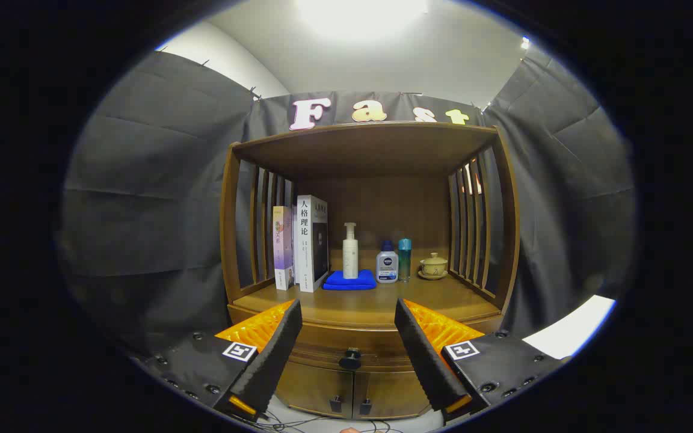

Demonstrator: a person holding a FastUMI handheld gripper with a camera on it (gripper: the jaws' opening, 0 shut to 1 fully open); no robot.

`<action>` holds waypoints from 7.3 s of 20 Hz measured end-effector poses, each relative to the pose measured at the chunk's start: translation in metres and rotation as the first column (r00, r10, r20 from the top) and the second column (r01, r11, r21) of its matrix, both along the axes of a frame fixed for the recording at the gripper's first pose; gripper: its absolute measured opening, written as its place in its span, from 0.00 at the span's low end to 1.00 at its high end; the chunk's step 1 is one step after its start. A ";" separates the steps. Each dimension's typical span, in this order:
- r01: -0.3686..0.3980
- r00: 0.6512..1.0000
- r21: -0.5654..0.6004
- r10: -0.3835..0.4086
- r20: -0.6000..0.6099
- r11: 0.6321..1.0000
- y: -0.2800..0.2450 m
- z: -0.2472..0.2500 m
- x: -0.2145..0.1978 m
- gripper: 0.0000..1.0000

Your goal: Pull open the drawer, take out the items inside it, and place them on the countertop above the cabinet.

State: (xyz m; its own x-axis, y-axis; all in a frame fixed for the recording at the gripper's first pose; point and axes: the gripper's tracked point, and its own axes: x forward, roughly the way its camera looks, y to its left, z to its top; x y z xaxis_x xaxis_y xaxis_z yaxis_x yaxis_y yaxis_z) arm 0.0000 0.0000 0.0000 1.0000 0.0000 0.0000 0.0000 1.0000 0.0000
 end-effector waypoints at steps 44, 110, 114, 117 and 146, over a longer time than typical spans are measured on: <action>0.063 0.959 0.027 -0.053 -0.279 0.998 -0.007 -0.183 0.124 0.98; -0.010 0.932 0.032 0.021 -0.361 0.999 0.029 -0.215 -0.061 0.24; -0.023 0.930 0.032 0.033 -0.365 0.999 0.029 -0.216 -0.067 0.24; -0.023 0.931 0.031 0.032 -0.364 0.999 0.029 -0.215 -0.067 0.24; -0.040 0.873 0.212 0.137 -0.467 0.976 -0.001 -0.067 -0.010 0.99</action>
